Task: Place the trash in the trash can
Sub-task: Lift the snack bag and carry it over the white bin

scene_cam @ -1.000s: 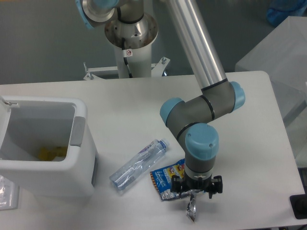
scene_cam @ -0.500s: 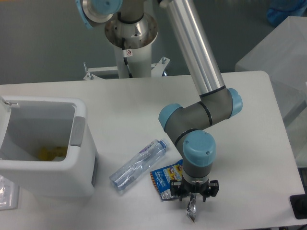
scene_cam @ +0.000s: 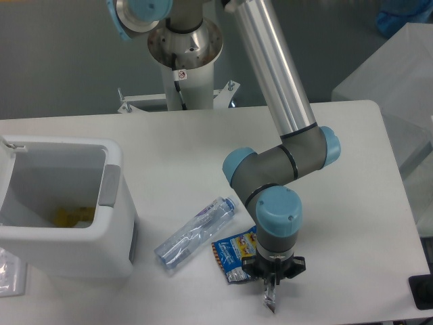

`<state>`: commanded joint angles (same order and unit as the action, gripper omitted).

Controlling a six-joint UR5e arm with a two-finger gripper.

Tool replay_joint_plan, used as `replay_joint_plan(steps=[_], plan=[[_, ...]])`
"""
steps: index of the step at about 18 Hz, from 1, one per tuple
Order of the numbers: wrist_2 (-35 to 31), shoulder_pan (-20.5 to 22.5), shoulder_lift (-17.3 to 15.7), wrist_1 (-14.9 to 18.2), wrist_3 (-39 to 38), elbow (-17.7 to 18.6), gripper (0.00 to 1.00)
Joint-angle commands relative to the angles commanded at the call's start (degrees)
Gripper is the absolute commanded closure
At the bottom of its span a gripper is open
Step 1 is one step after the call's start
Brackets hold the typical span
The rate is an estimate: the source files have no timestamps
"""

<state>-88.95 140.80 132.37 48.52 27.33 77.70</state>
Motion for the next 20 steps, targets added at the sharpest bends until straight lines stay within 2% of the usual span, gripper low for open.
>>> replay_joint_plan(steps=[3, 8, 14, 17, 20], plan=[[0.62, 0.09, -2.45, 0.09, 0.0, 0.35, 0.97], [3.86, 1.05, -7.28, 0.26, -0.52, -0.35, 1.0], [19.58, 5.1, -16.77, 0.35, -12.81, -0.97, 1.0], [21.62, 5.1, -21.61, 0.18, -19.76, -1.32, 1.0], [25.48, 4.75, -25.3, 0.18, -23.1, -1.58, 1.0]])
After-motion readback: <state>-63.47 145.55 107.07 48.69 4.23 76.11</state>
